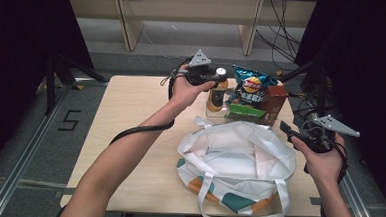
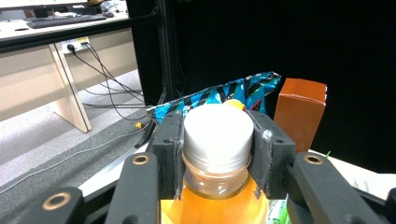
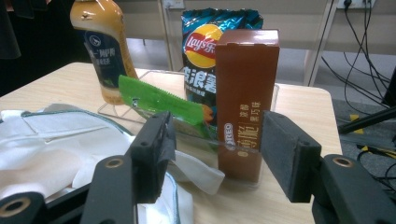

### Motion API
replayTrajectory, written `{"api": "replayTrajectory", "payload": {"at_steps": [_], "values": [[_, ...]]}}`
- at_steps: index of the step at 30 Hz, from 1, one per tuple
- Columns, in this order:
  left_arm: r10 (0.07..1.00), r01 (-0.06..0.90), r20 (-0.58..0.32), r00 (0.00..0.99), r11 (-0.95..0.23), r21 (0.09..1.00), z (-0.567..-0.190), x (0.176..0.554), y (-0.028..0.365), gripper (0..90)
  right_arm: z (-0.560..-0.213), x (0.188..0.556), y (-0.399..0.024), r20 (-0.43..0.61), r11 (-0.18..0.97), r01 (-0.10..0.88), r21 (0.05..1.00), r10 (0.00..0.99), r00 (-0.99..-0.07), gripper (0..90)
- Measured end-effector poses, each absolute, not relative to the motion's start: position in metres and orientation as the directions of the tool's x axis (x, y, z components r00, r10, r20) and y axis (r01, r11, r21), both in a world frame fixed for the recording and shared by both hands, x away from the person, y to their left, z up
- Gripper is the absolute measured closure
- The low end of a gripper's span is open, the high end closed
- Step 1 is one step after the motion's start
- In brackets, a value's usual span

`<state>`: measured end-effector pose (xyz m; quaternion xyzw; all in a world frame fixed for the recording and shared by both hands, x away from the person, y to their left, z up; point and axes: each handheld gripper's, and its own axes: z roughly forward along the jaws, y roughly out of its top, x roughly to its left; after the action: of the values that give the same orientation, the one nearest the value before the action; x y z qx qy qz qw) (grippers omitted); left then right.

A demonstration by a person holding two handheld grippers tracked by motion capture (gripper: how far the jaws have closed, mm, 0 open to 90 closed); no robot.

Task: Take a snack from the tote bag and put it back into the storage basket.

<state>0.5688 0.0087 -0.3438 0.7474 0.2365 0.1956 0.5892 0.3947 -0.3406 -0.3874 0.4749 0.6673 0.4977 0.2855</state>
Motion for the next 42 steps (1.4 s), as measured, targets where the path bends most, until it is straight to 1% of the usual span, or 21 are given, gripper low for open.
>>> {"api": "replayTrajectory", "payload": {"at_steps": [11, 16, 20, 23, 25, 26, 28, 41, 42], "values": [[0.581, 0.135, 0.005, 0.814, -0.197, 0.971, -0.349, 0.571, 0.007, 58.7, -0.388, 0.395, -0.339, 0.103, 0.043, 0.356, 0.934, 0.919, -0.38, 44.9], [0.577, 0.132, 0.011, 0.817, -0.205, 0.97, -0.35, 0.571, 0.005, 58.8, -0.387, 0.395, -0.341, 0.081, 0.064, 0.344, 0.937, 0.916, -0.392, 44.9], [0.576, 0.141, 0.004, 0.817, -0.207, 0.968, -0.351, 0.571, 0.003, 58.8, -0.387, 0.394, -0.339, 0.111, 0.039, 0.368, 0.929, 0.919, -0.379, 44.9], [0.574, 0.141, 0.007, 0.819, -0.213, 0.967, -0.352, 0.572, 0.002, 58.7, -0.387, 0.394, -0.339, 0.106, 0.042, 0.363, 0.931, 0.919, -0.38, 44.9], [0.574, 0.142, 0.006, 0.819, -0.213, 0.967, -0.352, 0.572, 0.001, 58.8, -0.388, 0.396, -0.34, 0.085, 0.062, 0.348, 0.935, 0.916, -0.393, 44.9], [0.576, 0.145, 0.005, 0.818, -0.213, 0.966, -0.353, 0.572, 0.0, 58.7, -0.388, 0.395, -0.338, 0.109, 0.041, 0.364, 0.93, 0.917, -0.383, 44.9], [0.575, 0.144, 0.005, 0.818, -0.213, 0.966, -0.354, 0.572, 0.0, 58.8, -0.389, 0.396, -0.339, 0.094, 0.055, 0.351, 0.935, 0.914, -0.396, 44.9], [0.57, 0.152, 0.004, 0.821, -0.226, 0.962, -0.36, 0.572, -0.005, 58.8, -0.39, 0.396, -0.338, 0.095, 0.052, 0.351, 0.935, 0.916, -0.39, 44.9], [0.571, 0.153, 0.006, 0.821, -0.229, 0.961, -0.36, 0.572, -0.005, 58.7, -0.389, 0.397, -0.339, 0.074, 0.072, 0.338, 0.938, 0.914, -0.4, 44.9]]}}
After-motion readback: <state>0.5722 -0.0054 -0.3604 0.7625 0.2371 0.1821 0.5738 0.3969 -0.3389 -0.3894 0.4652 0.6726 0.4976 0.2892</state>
